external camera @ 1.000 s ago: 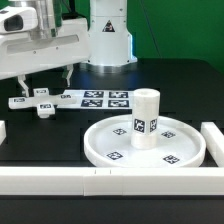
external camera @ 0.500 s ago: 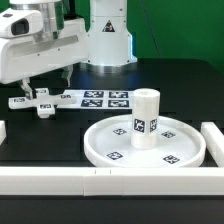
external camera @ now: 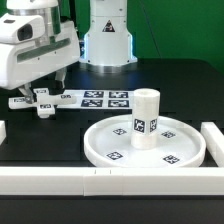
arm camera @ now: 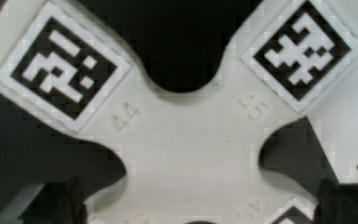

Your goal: Assemble round table

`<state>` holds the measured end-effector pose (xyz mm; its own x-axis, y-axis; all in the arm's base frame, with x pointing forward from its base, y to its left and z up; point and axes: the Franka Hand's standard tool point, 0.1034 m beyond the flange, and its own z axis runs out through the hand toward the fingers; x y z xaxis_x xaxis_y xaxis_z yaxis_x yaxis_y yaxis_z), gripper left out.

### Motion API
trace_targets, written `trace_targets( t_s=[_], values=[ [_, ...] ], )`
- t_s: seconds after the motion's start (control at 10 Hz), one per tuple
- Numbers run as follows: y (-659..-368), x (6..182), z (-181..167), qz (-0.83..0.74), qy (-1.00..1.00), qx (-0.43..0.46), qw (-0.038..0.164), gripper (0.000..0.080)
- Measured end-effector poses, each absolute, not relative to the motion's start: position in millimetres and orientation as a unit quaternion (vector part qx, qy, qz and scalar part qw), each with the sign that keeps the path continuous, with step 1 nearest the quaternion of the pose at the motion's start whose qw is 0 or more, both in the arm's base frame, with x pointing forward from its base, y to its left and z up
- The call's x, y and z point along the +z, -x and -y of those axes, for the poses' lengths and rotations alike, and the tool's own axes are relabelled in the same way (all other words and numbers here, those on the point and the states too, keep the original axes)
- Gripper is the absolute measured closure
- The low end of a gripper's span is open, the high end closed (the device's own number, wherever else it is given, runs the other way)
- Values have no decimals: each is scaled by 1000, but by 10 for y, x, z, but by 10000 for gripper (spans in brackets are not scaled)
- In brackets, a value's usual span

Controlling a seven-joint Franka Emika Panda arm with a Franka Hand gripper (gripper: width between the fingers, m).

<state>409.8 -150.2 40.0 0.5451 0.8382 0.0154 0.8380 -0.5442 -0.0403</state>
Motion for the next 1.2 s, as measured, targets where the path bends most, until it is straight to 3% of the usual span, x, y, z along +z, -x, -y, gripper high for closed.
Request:
trace_targets(
  t_s=[1.2],
  values=[
    [-4042, 294, 1473, 478, 878, 10, 31, 151]
  ],
)
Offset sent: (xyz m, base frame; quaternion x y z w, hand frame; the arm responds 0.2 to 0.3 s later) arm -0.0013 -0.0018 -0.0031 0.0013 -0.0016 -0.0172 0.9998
